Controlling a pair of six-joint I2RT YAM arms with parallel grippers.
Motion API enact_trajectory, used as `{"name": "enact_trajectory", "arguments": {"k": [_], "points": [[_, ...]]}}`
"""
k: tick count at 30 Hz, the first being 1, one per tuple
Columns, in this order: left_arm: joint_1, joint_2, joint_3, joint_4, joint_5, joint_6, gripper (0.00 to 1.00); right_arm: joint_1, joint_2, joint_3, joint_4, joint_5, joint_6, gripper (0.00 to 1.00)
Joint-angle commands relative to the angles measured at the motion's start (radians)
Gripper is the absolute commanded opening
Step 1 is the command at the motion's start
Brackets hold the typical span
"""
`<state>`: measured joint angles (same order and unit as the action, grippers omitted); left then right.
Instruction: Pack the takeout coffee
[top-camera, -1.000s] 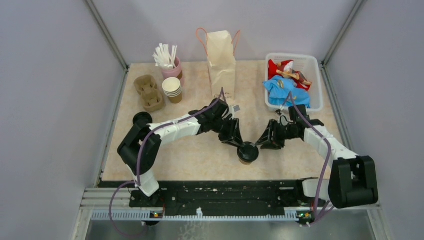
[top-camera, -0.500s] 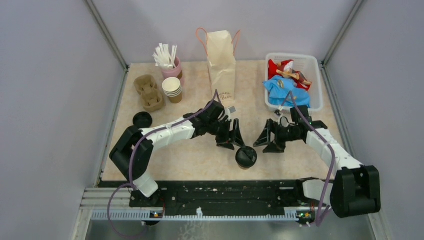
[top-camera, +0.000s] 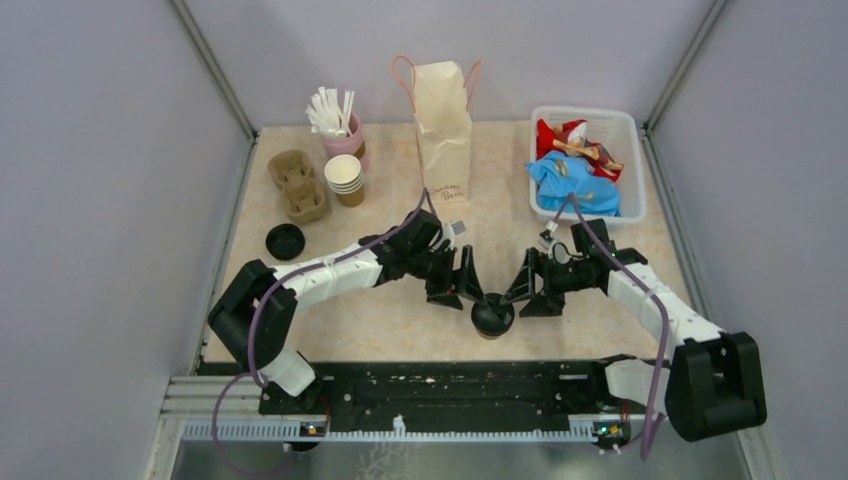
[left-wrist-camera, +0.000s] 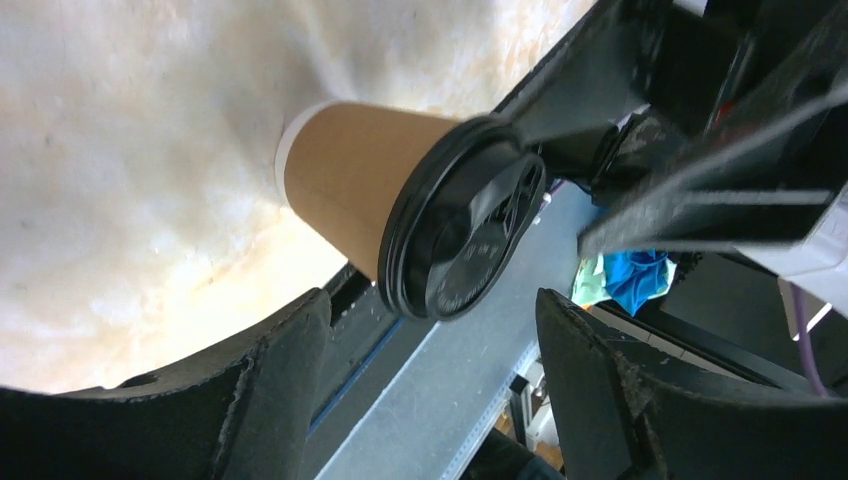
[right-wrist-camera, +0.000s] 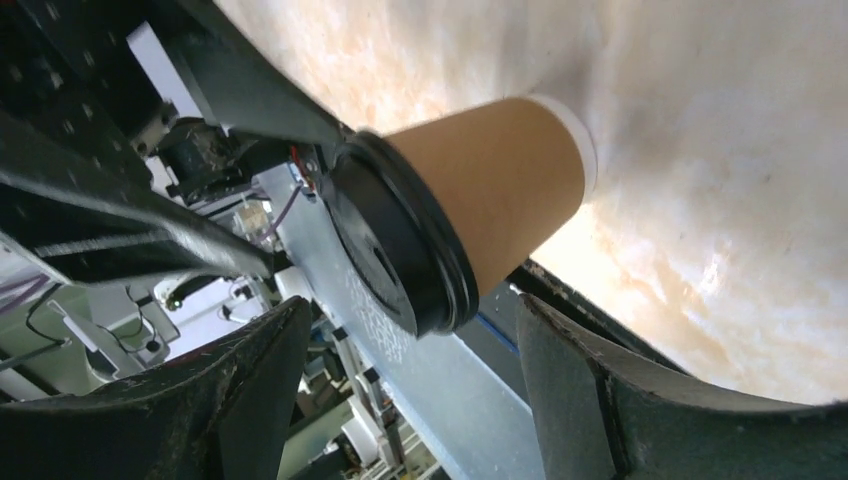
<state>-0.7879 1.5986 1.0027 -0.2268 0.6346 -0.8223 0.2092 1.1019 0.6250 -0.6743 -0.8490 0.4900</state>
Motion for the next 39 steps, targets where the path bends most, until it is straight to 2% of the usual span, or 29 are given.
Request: {"name": "enact_trajectory", "arguments": {"k": [1, 5, 9, 14, 21, 29, 39], "points": [[-0.022, -0.078, -0.089, 0.083, 0.019, -0.076, 0.81, 0.006, 0.133, 0.111, 0.06, -0.002, -0.112, 0.75], [-0.072, -0.075, -0.13, 0.168, 0.033, -0.132, 0.81, 0.006, 0.257, 0.189, 0.04, -0.059, -0.224, 0.74], [-0.101, -0.069, -0.16, 0.208, 0.015, -0.159, 0.81, 0.006, 0.277, 0.173, 0.128, -0.138, -0.192, 0.7], [-0.113, -0.058, -0.177, 0.24, 0.009, -0.168, 0.78, 0.026, 0.289, 0.163, 0.151, -0.158, -0.193, 0.68], [-0.12, -0.054, -0.199, 0.239, -0.017, -0.166, 0.67, 0.045, 0.333, 0.161, 0.161, -0.135, -0.183, 0.63], [-0.12, -0.024, -0.186, 0.232, -0.026, -0.152, 0.6, 0.062, 0.342, 0.125, 0.188, -0.118, -0.166, 0.61], [-0.12, -0.002, -0.208, 0.123, -0.081, -0.121, 0.51, 0.047, 0.357, 0.056, 0.275, -0.041, -0.09, 0.54]]}}
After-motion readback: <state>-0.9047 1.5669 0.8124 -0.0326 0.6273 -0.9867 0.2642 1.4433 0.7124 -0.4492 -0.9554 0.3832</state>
